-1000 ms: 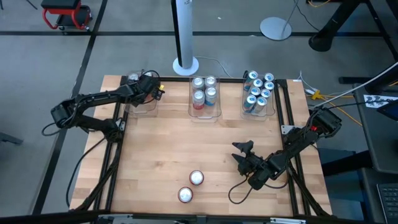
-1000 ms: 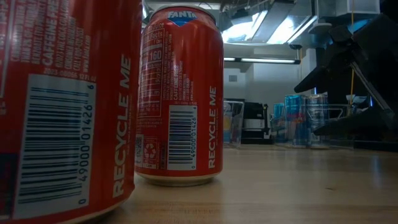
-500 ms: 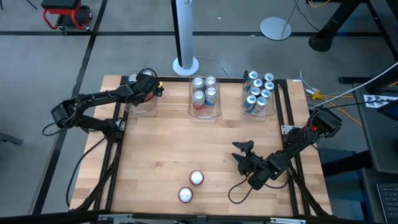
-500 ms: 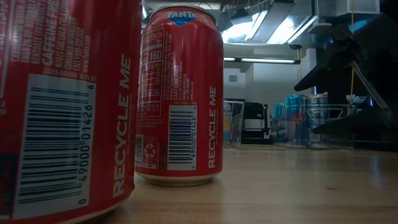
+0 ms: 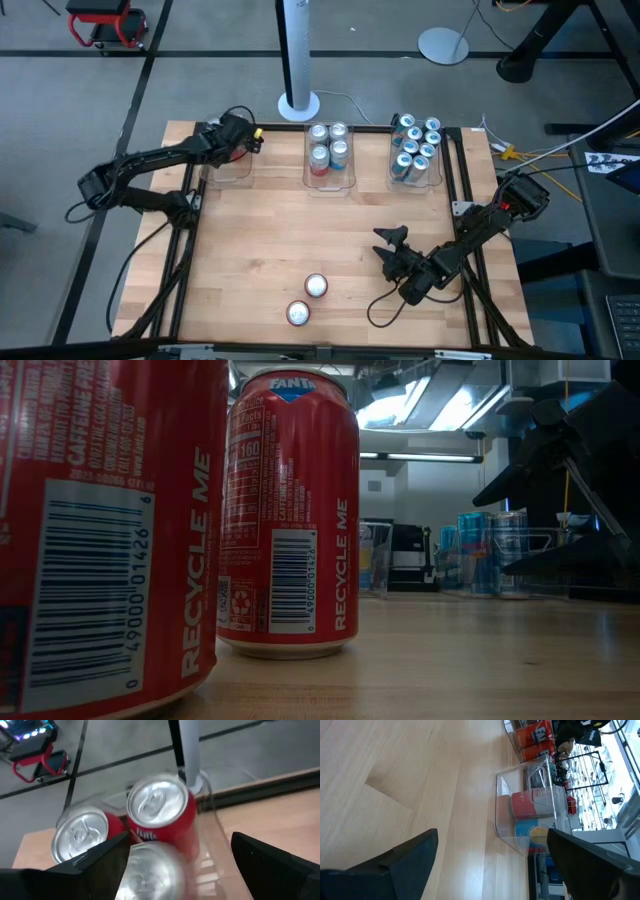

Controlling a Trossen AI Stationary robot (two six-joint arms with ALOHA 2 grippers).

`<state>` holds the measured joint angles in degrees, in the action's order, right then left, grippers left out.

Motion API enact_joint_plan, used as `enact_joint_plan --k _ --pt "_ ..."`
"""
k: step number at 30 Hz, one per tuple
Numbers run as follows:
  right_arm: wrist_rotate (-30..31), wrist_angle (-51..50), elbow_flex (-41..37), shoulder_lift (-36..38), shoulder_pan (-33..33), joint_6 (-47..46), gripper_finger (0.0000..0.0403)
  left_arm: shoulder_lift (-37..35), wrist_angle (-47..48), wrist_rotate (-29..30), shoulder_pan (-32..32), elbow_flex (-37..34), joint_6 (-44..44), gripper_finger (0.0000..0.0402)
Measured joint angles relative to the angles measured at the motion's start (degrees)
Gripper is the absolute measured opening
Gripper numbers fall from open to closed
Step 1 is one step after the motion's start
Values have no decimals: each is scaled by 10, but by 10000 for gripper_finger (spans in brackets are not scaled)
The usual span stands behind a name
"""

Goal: Sort soda cans
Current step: Put the red soda can into the top left transparent bin

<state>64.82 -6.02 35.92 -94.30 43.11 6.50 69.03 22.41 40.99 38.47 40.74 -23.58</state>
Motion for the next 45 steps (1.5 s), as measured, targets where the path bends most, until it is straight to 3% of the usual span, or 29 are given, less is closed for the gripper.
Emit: enact_joint_plan --k 7,14,17,28,31,33,37,45 --pt "0 0 0 0 0 0 374 -70 26 -14 -7 27 13 335" --pt "1 0 0 0 0 0 374 -160 -34 -206 -118 32 78 335" --pt "1 0 0 0 0 0 374 -185 -62 -250 -167 32 74 335" --pt "3 2 0 0 0 0 374 -205 -142 -256 -210 32 39 335" --pt "3 2 0 0 0 0 374 -202 -167 -308 -228 32 42 335" --pt "3 0 0 0 0 0 374 -196 -176 -339 -258 32 38 335" --pt "12 0 0 0 0 0 374 -172 -194 -346 -340 32 32 335" --pt "12 2 0 0 0 -1 374 -120 -261 -299 -487 40 41 335"
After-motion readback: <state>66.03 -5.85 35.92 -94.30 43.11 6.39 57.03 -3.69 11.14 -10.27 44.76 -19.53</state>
